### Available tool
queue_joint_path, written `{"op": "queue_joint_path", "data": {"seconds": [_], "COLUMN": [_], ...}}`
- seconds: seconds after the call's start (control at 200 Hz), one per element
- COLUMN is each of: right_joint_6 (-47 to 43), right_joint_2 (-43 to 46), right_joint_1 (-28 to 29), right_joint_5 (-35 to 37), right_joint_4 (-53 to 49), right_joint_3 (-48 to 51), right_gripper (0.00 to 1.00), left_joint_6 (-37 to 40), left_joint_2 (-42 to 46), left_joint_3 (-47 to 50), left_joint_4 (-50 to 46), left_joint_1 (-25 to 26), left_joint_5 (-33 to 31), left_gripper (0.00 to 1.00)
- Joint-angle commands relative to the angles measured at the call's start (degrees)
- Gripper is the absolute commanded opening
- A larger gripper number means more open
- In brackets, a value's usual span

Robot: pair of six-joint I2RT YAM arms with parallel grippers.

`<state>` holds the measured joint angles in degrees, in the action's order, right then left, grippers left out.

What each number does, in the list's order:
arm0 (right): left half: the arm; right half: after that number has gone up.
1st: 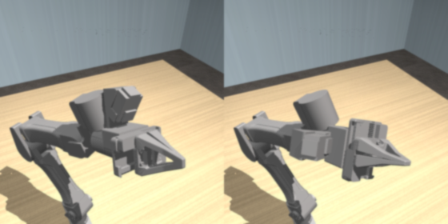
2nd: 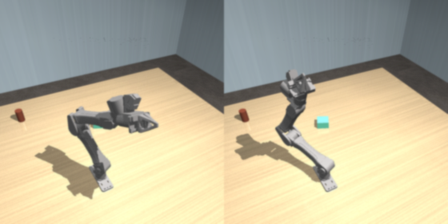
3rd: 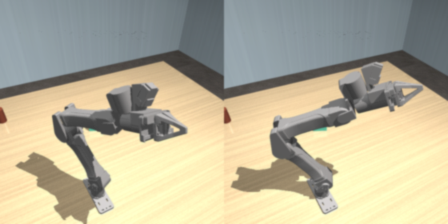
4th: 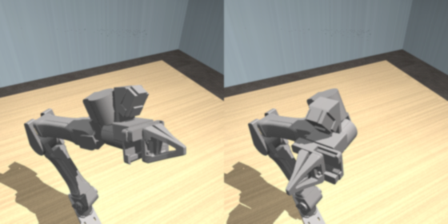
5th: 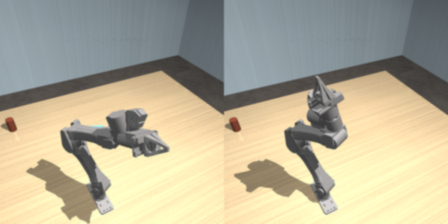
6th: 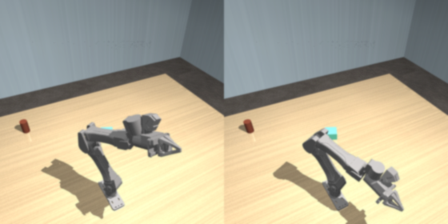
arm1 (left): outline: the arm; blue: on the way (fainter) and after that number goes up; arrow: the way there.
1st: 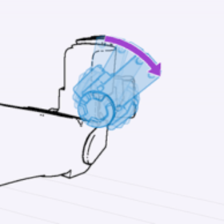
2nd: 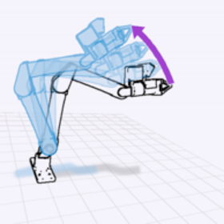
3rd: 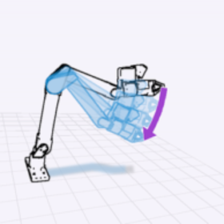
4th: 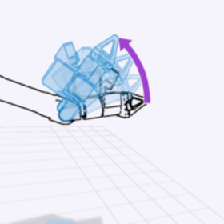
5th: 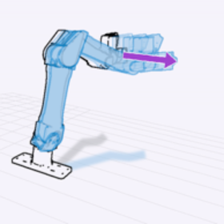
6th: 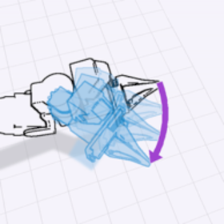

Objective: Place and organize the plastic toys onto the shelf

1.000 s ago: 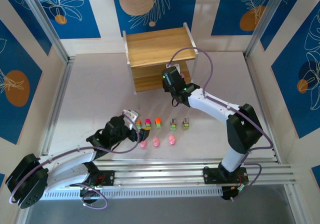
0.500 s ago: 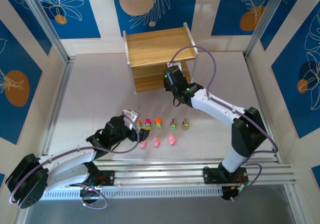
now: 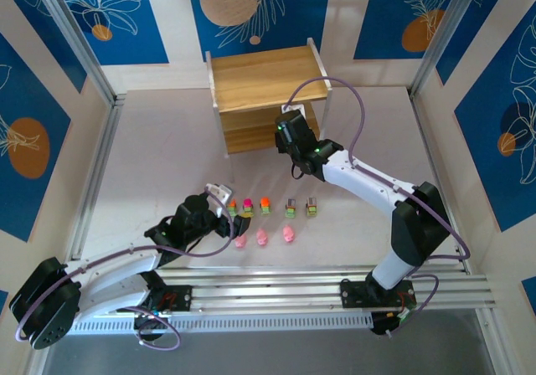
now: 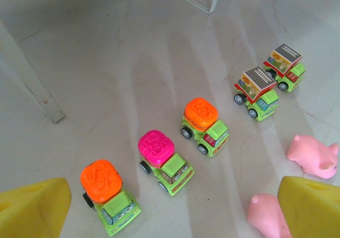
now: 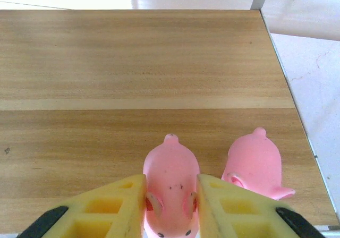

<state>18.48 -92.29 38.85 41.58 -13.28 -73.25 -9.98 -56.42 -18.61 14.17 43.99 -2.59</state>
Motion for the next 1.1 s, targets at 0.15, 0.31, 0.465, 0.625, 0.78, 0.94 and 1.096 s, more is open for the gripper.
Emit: {"op": "queue_joint_path", "data": {"seconds": [0.15,0.31,0.465,0.625,0.78,0.94,1.096], "right_joint_6": [-0.44,-0.56,-0.29,-0.63,-0.83,-0.91,-1.06], "right_joint_2": [-2.31,-4.03,-4.19,-3.54,-3.20,-2.32,-1.49], "right_joint_1": [-0.91,-1.33,-1.23,-0.98,-0.86,-0.48,-0.13], "right_joint_5": [-1.02,-1.14,-1.17,-0.89,-0.79,-0.69,-0.80], "right_joint_4": [1.25,1.23,1.59,1.76,1.37,1.63,1.72], "right_joint_3": [-1.70,-3.08,-2.80,-2.94,-3.40,-3.11,-2.89], "right_gripper": [0.28,0.28,0.31,0.37,0.40,0.41,0.43], "left_joint_6": [0.86,0.87,0.84,0.91,0.85,0.85,0.90], "left_joint_2": [0.00,0.08,-0.08,-0.41,-0.45,-0.57,-0.59], "left_joint_3": [-1.91,-1.87,-1.90,-2.00,-2.05,-2.09,-2.13], "left_joint_4": [0.43,0.42,0.50,0.68,0.60,0.59,0.59], "left_joint_1": [-0.61,-0.64,-0.59,-0.63,-0.64,-0.65,-0.65], "left_joint_5": [-0.31,-0.31,-0.22,-0.05,-0.02,0.04,0.13], "left_gripper": [1.00,1.00,1.00,1.00,1.00,1.00,1.00]}}
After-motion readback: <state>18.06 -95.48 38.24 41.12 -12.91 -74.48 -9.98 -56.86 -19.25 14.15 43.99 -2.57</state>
